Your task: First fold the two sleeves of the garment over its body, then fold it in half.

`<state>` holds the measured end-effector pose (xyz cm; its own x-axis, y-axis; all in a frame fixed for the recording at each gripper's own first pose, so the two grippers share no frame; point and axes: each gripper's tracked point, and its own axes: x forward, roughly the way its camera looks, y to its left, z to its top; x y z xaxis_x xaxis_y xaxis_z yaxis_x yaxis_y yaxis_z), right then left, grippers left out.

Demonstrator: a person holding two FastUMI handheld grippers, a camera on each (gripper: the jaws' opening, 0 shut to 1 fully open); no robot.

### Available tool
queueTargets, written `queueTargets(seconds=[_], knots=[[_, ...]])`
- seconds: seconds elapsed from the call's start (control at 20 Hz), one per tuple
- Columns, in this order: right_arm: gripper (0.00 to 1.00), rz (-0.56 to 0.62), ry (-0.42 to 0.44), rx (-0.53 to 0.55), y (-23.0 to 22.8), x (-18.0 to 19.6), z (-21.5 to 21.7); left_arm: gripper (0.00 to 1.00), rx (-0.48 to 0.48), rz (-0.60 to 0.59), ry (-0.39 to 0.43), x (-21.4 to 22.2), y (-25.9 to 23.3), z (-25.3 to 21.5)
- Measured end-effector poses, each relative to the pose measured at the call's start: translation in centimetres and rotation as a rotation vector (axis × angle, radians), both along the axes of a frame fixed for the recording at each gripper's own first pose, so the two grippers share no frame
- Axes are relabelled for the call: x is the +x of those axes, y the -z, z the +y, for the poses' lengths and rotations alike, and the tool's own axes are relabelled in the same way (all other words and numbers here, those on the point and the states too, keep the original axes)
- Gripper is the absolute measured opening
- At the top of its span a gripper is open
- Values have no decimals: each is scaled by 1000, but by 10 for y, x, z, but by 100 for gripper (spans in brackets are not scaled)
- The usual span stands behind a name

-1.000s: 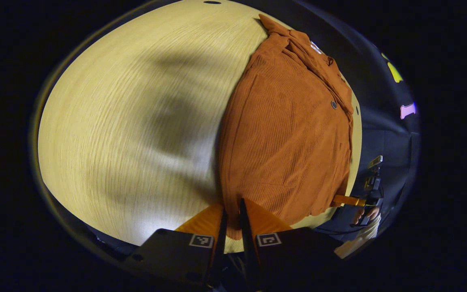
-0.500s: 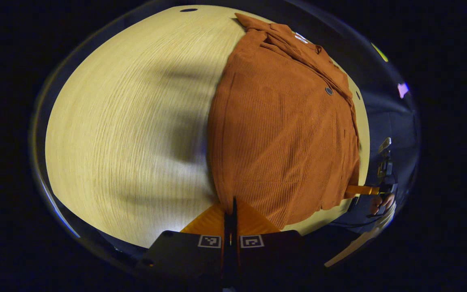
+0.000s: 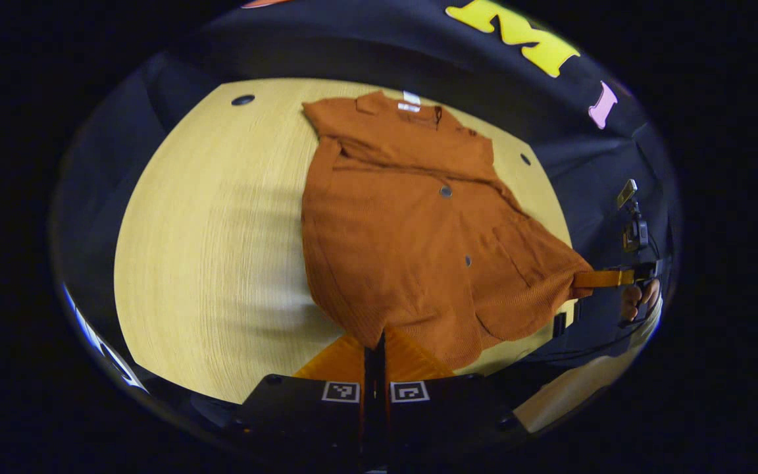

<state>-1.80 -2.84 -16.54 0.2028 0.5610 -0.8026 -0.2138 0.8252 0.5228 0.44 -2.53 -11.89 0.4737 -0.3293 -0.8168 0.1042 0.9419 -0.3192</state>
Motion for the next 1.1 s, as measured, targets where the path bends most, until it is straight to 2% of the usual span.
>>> queueTargets(seconds=[0.15,0.25,0.3,0.35,0.45,0.6,0.85,1.1], knots=[[1,-100,-24,31,-38,30,18,3,-24,-147,-11,58,-60,2],[0,-149,-26,20,-54,56,28,3,-33,-190,-37,98,-89,9],[0,-166,-31,16,-60,65,34,3,-41,-207,-51,76,-46,-7],[0,-183,-38,10,-66,77,39,3,-48,-221,-63,100,-85,6],[1,-218,-43,-4,-75,103,50,3,-56,-238,-77,133,-102,12],[0,-243,-41,-35,-78,140,62,3,-56,-218,-57,160,-105,15],[1,-250,-8,-57,-76,201,82,3,-61,-69,-3,200,-81,17],[1,-240,51,-83,-61,268,92,3,-37,-21,-3,272,-72,33]])
